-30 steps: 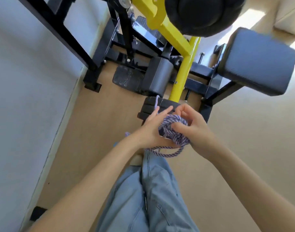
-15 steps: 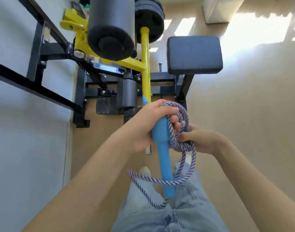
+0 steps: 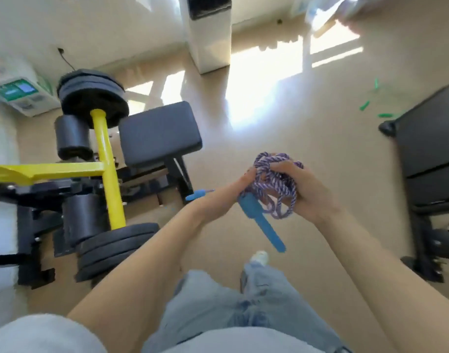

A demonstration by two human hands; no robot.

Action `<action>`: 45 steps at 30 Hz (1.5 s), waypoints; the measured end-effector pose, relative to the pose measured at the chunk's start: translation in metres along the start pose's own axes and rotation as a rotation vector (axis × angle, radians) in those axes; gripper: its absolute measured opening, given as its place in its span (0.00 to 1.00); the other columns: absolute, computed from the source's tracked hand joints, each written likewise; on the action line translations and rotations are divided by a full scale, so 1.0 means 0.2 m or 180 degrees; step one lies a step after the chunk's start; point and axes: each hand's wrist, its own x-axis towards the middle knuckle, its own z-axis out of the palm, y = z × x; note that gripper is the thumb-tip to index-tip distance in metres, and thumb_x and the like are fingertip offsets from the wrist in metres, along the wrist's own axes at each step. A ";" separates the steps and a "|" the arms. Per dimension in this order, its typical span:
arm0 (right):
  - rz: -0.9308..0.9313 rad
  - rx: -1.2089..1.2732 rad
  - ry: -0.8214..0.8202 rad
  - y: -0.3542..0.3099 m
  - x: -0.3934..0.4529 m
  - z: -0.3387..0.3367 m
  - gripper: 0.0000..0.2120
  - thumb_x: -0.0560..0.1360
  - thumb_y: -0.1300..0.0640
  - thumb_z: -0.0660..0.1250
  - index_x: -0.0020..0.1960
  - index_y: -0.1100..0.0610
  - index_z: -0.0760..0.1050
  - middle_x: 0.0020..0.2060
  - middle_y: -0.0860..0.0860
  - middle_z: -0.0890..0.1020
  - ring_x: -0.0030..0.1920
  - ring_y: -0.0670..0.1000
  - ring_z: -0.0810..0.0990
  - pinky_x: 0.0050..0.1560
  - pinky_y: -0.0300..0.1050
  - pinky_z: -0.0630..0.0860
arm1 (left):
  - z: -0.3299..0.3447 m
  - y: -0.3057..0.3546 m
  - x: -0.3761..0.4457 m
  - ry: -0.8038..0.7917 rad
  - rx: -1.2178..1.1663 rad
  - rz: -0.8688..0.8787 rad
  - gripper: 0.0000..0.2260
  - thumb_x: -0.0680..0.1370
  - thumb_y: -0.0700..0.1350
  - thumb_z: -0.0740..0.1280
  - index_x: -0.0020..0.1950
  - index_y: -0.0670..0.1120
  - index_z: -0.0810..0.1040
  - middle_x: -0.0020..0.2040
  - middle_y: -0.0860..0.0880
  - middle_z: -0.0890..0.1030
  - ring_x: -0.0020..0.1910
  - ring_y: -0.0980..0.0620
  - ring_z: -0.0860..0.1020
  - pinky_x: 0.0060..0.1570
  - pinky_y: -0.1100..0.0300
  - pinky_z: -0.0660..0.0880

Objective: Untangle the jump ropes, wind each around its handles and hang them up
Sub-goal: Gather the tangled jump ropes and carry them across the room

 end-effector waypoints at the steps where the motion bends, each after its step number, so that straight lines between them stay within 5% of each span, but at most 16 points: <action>1: -0.0156 0.0206 0.0270 -0.11 -0.01 -0.14 0.05 0.73 0.63 0.64 0.42 0.59 0.79 0.36 0.53 0.83 0.35 0.49 0.82 0.36 0.40 0.78 | 0.07 0.07 0.08 -0.0199 0.0280 -0.0028 0.21 0.73 0.64 0.59 0.56 0.52 0.77 0.56 0.51 0.78 0.58 0.53 0.75 0.67 0.52 0.66; 3: -0.0573 0.0406 0.0809 -0.33 -0.03 -0.45 0.06 0.75 0.65 0.62 0.43 0.59 0.76 0.33 0.51 0.82 0.33 0.46 0.81 0.35 0.37 0.77 | 0.15 0.23 0.23 -0.0339 0.1072 -0.0037 0.14 0.74 0.59 0.64 0.42 0.48 0.75 0.40 0.48 0.76 0.40 0.54 0.78 0.51 0.54 0.73; 5: -0.0861 -0.0018 0.1121 -0.52 -0.05 -0.74 0.06 0.75 0.67 0.60 0.49 0.60 0.74 0.35 0.49 0.83 0.35 0.44 0.81 0.38 0.34 0.77 | 0.18 0.41 0.39 0.0156 0.0870 0.0226 0.10 0.78 0.45 0.64 0.37 0.46 0.71 0.32 0.48 0.71 0.29 0.56 0.73 0.40 0.59 0.72; 7: -0.0765 -0.0544 0.0982 -0.63 -0.03 -0.93 0.14 0.73 0.69 0.62 0.58 0.61 0.71 0.42 0.50 0.84 0.41 0.43 0.82 0.41 0.34 0.76 | 0.27 0.67 0.56 0.0433 -0.0276 0.0507 0.10 0.79 0.39 0.60 0.37 0.46 0.72 0.32 0.50 0.69 0.28 0.56 0.70 0.37 0.62 0.72; 9: -0.0619 -0.0580 0.0544 -0.69 0.07 -1.04 0.21 0.71 0.68 0.65 0.62 0.56 0.70 0.50 0.53 0.82 0.46 0.45 0.82 0.45 0.36 0.77 | 0.45 0.94 0.77 0.0115 -0.1186 0.0551 0.11 0.80 0.41 0.58 0.38 0.45 0.72 0.29 0.52 0.70 0.28 0.56 0.70 0.34 0.63 0.72; 12: -0.0638 -0.0623 -0.0002 -0.88 0.35 -1.10 0.22 0.68 0.66 0.71 0.59 0.51 0.73 0.49 0.54 0.81 0.50 0.51 0.81 0.50 0.45 0.78 | 0.74 1.31 1.10 -0.0303 -0.1632 0.0438 0.10 0.80 0.41 0.57 0.39 0.44 0.68 0.25 0.53 0.66 0.25 0.56 0.67 0.28 0.66 0.71; 16: -0.0864 -0.1710 0.1070 -1.33 0.73 -1.34 0.08 0.67 0.62 0.73 0.42 0.51 0.78 0.34 0.44 0.83 0.38 0.41 0.81 0.37 0.34 0.75 | 0.86 1.79 1.58 -0.0184 -0.1896 0.0438 0.10 0.81 0.40 0.57 0.39 0.43 0.66 0.29 0.50 0.66 0.28 0.55 0.67 0.33 0.64 0.68; 18: -0.0895 -0.2123 0.1693 -1.56 0.85 -1.53 0.11 0.66 0.59 0.75 0.41 0.49 0.74 0.36 0.45 0.81 0.39 0.46 0.79 0.38 0.41 0.75 | 0.83 2.03 1.80 -0.0180 -0.1307 0.0541 0.09 0.80 0.38 0.58 0.39 0.42 0.70 0.33 0.48 0.71 0.33 0.52 0.72 0.38 0.62 0.72; 23: -0.0454 -0.2460 0.3287 -1.96 0.93 -2.08 0.16 0.65 0.55 0.74 0.50 0.53 0.74 0.42 0.51 0.81 0.42 0.52 0.76 0.40 0.46 0.71 | 0.75 2.33 2.41 0.0180 0.2102 0.0768 0.08 0.78 0.36 0.59 0.54 0.37 0.76 0.49 0.41 0.78 0.45 0.46 0.78 0.50 0.58 0.75; 27: -0.0416 -0.1908 0.3907 -2.22 1.11 -2.49 0.13 0.67 0.57 0.74 0.48 0.57 0.75 0.39 0.50 0.80 0.42 0.53 0.77 0.44 0.46 0.72 | 0.72 2.46 2.90 0.0115 0.3207 0.0534 0.09 0.78 0.39 0.60 0.56 0.41 0.76 0.56 0.45 0.80 0.54 0.46 0.78 0.54 0.57 0.71; 30: -0.0611 -0.1459 0.3826 -2.48 1.40 -2.79 0.11 0.67 0.61 0.74 0.47 0.56 0.75 0.38 0.50 0.77 0.41 0.51 0.75 0.45 0.45 0.70 | 0.78 2.65 3.31 -0.0064 0.3159 0.0409 0.11 0.78 0.41 0.62 0.60 0.42 0.73 0.58 0.44 0.79 0.54 0.46 0.78 0.52 0.59 0.72; 35: -0.0453 -0.1036 0.3155 -3.03 2.01 -3.15 0.08 0.70 0.59 0.72 0.39 0.59 0.73 0.35 0.54 0.74 0.38 0.51 0.73 0.36 0.44 0.68 | 0.92 3.15 3.96 -0.0803 0.1713 0.0095 0.26 0.75 0.49 0.68 0.70 0.57 0.62 0.68 0.51 0.68 0.61 0.52 0.71 0.55 0.60 0.71; 37: -0.0444 -0.0855 0.2870 -3.28 2.24 -3.23 0.08 0.71 0.59 0.71 0.42 0.64 0.77 0.37 0.56 0.78 0.39 0.51 0.76 0.39 0.44 0.71 | 0.98 3.33 4.20 -0.1214 0.1621 0.0176 0.34 0.73 0.49 0.70 0.73 0.60 0.56 0.69 0.58 0.62 0.66 0.59 0.63 0.56 0.70 0.69; 39: -0.0484 -0.0737 0.2591 -3.49 2.43 -3.28 0.05 0.72 0.59 0.70 0.43 0.61 0.79 0.39 0.57 0.81 0.38 0.49 0.79 0.40 0.44 0.75 | 1.03 3.49 4.41 -0.1397 0.1657 0.0288 0.35 0.71 0.46 0.73 0.71 0.60 0.57 0.64 0.65 0.64 0.62 0.69 0.63 0.46 0.82 0.66; 42: -0.0660 -0.0485 0.2434 -3.76 2.68 -3.45 0.04 0.72 0.60 0.69 0.41 0.52 0.76 0.37 0.52 0.81 0.38 0.49 0.81 0.43 0.46 0.78 | 1.10 3.71 4.80 -0.1299 0.1767 0.0470 0.30 0.69 0.43 0.75 0.65 0.55 0.63 0.57 0.61 0.73 0.56 0.65 0.72 0.48 0.78 0.68; 45: -0.0987 0.0166 0.2532 -3.97 2.88 -3.74 0.07 0.71 0.64 0.70 0.45 0.53 0.76 0.38 0.50 0.82 0.38 0.45 0.82 0.40 0.39 0.79 | 1.17 3.93 5.23 -0.1320 0.1818 0.0236 0.28 0.70 0.44 0.74 0.65 0.51 0.64 0.51 0.58 0.76 0.46 0.66 0.76 0.41 0.76 0.72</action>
